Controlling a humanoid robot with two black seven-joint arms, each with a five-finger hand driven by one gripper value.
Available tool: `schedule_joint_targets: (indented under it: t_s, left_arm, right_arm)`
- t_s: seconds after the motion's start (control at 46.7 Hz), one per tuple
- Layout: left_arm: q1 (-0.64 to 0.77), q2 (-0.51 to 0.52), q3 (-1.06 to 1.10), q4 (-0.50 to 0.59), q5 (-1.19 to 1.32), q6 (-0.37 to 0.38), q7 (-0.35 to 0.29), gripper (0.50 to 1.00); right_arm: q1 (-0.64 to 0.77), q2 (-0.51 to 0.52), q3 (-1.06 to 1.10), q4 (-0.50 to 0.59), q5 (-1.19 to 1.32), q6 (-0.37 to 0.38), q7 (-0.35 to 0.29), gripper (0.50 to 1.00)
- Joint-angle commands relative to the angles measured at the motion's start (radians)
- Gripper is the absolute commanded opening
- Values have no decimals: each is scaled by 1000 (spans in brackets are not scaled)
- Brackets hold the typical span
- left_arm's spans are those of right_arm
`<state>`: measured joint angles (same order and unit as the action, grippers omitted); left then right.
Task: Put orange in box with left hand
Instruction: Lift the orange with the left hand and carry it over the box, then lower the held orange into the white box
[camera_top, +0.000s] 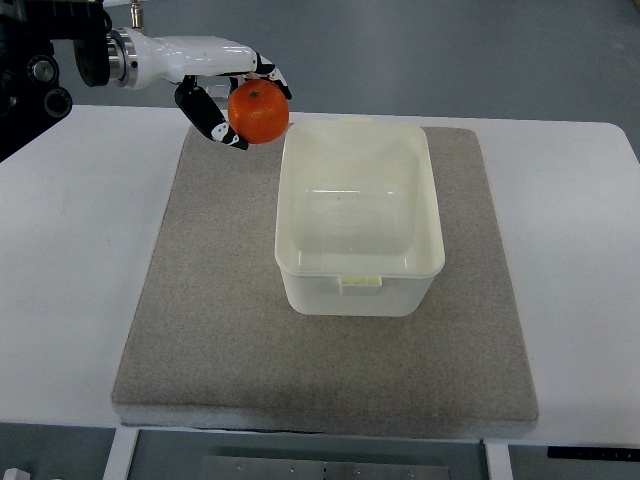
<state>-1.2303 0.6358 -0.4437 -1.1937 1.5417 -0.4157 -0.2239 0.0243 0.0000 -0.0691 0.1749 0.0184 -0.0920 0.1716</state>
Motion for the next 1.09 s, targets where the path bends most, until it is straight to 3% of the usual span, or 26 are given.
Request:
schedule_joint_targets:
  t_s: [0.0,0.214,0.664,1.071]
  left_arm:
    - [2,-1,-3,-55,0,0,1,500]
    - [0,-44,-4,-98,11,-2,1,500]
    - [18,-218,7,-23,139,3,18,500]
    - [28,-272,13,20,158,11,18,500]
  right_arm:
    - [0,0,0,0,0,0,0,932]
    - [-1,0,0,0,0,0,0,932]
    - [-1,0,0,0,0,0,0,932]
    - [-1,0,0,0,0,0,0,932]
